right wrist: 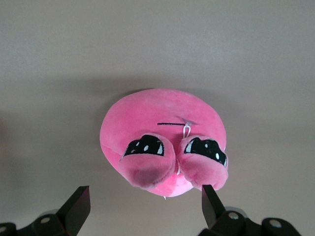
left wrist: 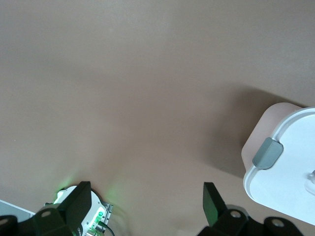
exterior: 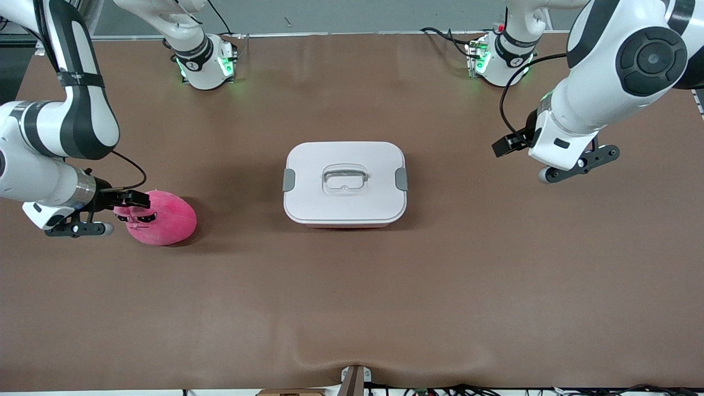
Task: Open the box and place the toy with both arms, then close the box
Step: 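Grasp the pink plush with the right gripper while the left gripper approaches the box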
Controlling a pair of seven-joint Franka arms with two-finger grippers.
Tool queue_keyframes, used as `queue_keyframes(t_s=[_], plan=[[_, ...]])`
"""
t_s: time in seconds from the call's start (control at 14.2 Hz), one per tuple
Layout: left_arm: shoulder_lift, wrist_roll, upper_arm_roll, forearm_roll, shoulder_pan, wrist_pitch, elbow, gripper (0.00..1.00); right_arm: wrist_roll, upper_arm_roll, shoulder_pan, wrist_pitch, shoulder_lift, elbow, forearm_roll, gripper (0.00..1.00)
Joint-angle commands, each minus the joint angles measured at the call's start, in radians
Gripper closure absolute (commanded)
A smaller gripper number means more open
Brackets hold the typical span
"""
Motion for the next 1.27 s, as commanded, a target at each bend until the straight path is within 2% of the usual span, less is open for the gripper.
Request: queue_keyframes(t_s=[0.0, 0.35, 0.49, 0.78, 0.99, 1.2], plan=[[0.011, -0.026, 0.002, -0.017, -0.005, -0.011, 0.025, 0.0, 0.004, -0.001, 0.003, 0.016, -0.006, -0.025, -0.011, 0.06], [0.019, -0.212, -0.012, -0.015, -0.058, 0.041, 0.021, 0.0, -0.002, -0.001, 0.003, 0.031, 0.011, -0.036, -0.011, 0.37], [0.02, -0.282, -0.012, -0.017, -0.071, 0.07, 0.016, 0.0, -0.006, -0.001, 0.001, 0.033, 0.031, -0.034, -0.011, 0.39], [0.032, -0.478, -0.012, -0.017, -0.133, 0.113, 0.002, 0.0, -0.008, 0.001, 0.003, 0.03, 0.027, -0.034, -0.011, 0.59], [0.049, -0.593, -0.013, -0.017, -0.169, 0.156, 0.002, 0.0, -0.008, 0.001, 0.003, 0.03, 0.022, -0.031, -0.011, 0.76], [0.075, -0.769, -0.012, -0.015, -0.219, 0.206, -0.001, 0.0, -0.008, 0.001, 0.003, 0.023, 0.016, -0.027, -0.011, 1.0]])
